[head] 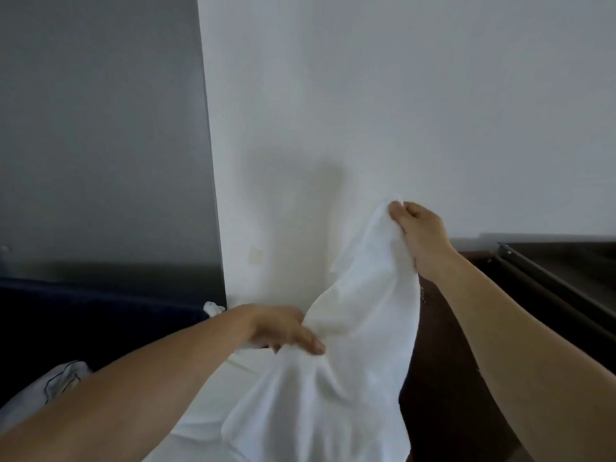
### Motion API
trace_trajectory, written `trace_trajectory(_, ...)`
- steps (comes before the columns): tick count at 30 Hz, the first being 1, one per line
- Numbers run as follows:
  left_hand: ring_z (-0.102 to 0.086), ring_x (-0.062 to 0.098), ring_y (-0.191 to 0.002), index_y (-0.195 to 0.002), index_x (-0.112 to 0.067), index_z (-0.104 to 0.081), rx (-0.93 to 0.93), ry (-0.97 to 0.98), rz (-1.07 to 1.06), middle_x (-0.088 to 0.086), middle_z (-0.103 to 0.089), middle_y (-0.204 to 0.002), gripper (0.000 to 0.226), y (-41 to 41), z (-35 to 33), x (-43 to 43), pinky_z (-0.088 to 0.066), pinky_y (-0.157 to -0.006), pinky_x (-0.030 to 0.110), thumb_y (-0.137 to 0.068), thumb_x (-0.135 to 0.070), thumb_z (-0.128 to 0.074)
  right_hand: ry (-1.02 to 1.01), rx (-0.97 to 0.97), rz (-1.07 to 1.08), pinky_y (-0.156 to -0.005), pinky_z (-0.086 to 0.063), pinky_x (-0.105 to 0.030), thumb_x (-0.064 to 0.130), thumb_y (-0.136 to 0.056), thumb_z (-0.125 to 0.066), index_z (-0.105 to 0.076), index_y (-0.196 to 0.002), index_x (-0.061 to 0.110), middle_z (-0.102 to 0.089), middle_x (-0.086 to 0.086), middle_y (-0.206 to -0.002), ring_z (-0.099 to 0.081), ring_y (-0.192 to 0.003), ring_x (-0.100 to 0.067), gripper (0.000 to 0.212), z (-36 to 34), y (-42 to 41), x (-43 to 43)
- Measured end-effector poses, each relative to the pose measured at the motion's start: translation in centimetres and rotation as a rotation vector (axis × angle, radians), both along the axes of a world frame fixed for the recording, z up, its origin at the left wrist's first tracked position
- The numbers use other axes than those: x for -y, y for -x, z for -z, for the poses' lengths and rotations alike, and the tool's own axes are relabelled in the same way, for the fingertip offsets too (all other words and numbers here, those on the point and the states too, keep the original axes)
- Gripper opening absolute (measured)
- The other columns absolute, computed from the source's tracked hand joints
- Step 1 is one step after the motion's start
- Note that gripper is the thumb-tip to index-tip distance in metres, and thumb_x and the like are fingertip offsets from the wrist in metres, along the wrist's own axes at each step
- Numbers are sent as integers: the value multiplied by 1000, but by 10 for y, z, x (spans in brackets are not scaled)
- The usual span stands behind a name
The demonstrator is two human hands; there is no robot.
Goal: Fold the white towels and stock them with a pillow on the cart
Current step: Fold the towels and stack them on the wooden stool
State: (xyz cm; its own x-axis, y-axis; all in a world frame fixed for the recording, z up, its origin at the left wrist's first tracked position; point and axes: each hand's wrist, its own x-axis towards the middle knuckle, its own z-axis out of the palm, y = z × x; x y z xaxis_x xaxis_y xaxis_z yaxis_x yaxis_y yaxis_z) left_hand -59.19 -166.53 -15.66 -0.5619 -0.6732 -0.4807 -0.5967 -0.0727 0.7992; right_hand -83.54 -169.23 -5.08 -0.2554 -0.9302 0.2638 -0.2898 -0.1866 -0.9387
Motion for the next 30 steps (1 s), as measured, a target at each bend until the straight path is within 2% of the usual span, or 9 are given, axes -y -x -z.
trace_trajectory(2, -71, 25, -101, -115, -9, -69, -207, 14, -217, 6, -75, -108, 35, 14, -19, 2, -53, -97, 40, -87, -29, -72, -112, -284, -86, -83, -49, -35, 32, -94, -66, -69, -107, 8, -66, -8, -101, -60, -93, -24, 28, 15, -16, 0)
trace_trajectory(5, -70, 27, -94, -109, -3, -67, -458, -37, -528, 11, -74, -101, 27, 30, -40, 16, -56, -86, 35, -92, -24, -63, -125, -386, -179, -113, -36, -38, 46, -90, -66, -49, -143, 14, -48, -2, -145, -46, -133, -18, 64, 44, -39, -12)
trace_trajectory(10, -57, 29, -67, -76, -5, -53, -608, -215, -787, 14, -55, -71, 14, 22, -44, 38, -51, -66, 36, -90, -10, -49, 31, -337, -371, -93, -48, -28, 69, -70, -73, -46, -137, 36, -43, 15, -136, -48, -117, 3, 80, 73, -60, -42)
trace_trajectory(14, -56, 30, -76, -79, -2, -50, -692, -281, -859, 13, -54, -83, 8, 15, -29, 51, -52, -69, 38, -85, -2, -44, -85, -707, -506, -96, -45, -31, 53, -62, -79, -26, -144, 48, -36, 17, -136, -45, -118, -6, 98, 91, -71, -51)
trace_trajectory(18, -49, 22, -59, -72, -7, -50, -674, -203, -696, 8, -47, -70, 16, 12, -24, 44, -48, -58, 30, -88, -8, -54, -108, -579, -185, -67, -45, -21, 28, -92, -63, -57, -106, 26, -61, 7, -94, -58, -86, -17, 15, 101, -67, -38)
trace_trajectory(20, -58, 22, -71, -92, -10, -63, -553, -114, -555, 8, -58, -82, 13, 8, -20, 32, -54, -68, 34, -88, -22, -63, -163, -436, -40, -49, -39, -20, 26, -97, -57, -59, -86, 16, -59, 1, -76, -56, -72, -22, 15, 100, -59, -29)
trace_trajectory(23, -63, 22, -89, -104, -15, -64, -485, -129, -302, 5, -65, -98, 27, 8, -5, 17, -49, -82, 39, -82, -29, -72, -238, -307, -11, -58, -41, -27, 25, -98, -53, -61, -89, 11, -59, -1, -80, -58, -80, -25, 19, 96, -53, -21)
trace_trajectory(26, -63, 17, -85, -107, -16, -63, -396, 94, -226, -2, -68, -94, 29, 27, 14, 6, -49, -79, 33, -81, -23, -75, -287, -157, -68, -73, -50, -33, 24, -94, -61, -57, -91, 18, -61, 0, -92, -61, -85, -21, 8, 92, -62, -20)
trace_trajectory(30, -63, 20, -79, -94, -14, -61, -479, 242, -390, 6, -66, -88, 8, 35, 19, 3, -55, -77, 38, -88, -12, -66, -203, -414, -152, -80, -46, -27, 27, -92, -65, -48, -131, 25, -58, 4, -99, -58, -94, -18, 43, 88, -64, -18)
